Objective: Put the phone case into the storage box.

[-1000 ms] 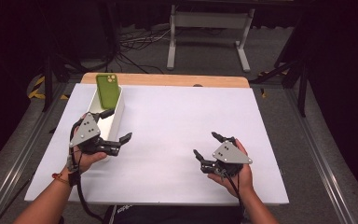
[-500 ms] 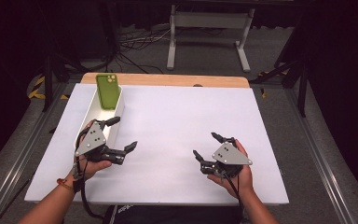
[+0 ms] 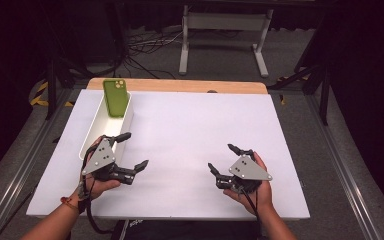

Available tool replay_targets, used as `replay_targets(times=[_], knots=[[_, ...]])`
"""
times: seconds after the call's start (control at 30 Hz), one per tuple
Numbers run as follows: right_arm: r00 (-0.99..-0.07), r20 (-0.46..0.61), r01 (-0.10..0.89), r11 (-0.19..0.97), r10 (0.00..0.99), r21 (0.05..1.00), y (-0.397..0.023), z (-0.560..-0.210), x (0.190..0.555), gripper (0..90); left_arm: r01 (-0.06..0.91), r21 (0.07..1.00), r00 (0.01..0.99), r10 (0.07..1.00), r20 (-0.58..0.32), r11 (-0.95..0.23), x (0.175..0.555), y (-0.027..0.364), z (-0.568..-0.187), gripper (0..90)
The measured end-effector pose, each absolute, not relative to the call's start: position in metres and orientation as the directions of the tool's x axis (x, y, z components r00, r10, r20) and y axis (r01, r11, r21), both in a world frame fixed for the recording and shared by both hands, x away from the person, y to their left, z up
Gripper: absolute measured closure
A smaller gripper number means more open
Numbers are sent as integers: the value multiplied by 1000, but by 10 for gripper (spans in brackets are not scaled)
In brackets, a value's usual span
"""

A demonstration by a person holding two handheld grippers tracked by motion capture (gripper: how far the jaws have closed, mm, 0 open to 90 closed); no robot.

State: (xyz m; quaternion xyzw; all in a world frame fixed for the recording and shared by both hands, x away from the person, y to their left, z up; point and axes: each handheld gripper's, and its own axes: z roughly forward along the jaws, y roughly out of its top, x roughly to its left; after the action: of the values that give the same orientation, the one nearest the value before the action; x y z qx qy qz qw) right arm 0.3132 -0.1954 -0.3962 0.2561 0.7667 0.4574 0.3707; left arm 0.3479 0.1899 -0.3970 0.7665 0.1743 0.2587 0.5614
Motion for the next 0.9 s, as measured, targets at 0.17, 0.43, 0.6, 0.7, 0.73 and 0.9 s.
replay_targets(times=[0.17, 0.43, 0.6, 0.7, 0.73, 0.9], knots=[[-591, -328, 59, 445, 737, 894, -197, -397, 313, 200, -24, 948, 805, 556, 207, -318, 346, 190, -400, 65], [-620, -324, 39, 440, 715, 897, -197, -398, 311, 188, -19, 944, 804, 556, 211, -330, 342, 191, -407, 64], [-633, -324, 32, 442, 703, 896, -195, -400, 310, 174, -13, 938, 800, 559, 217, -346, 338, 192, -414, 63], [-634, -316, 40, 438, 706, 898, -195, -401, 311, 152, -7, 937, 803, 557, 213, -348, 336, 193, -417, 63], [-634, -316, 40, 438, 706, 898, -195, -401, 311, 152, -7, 937, 803, 557, 213, -348, 336, 193, -417, 63], [-636, -311, 45, 436, 706, 899, -194, -402, 311, 130, 0, 936, 806, 554, 209, -353, 334, 193, -422, 64]])
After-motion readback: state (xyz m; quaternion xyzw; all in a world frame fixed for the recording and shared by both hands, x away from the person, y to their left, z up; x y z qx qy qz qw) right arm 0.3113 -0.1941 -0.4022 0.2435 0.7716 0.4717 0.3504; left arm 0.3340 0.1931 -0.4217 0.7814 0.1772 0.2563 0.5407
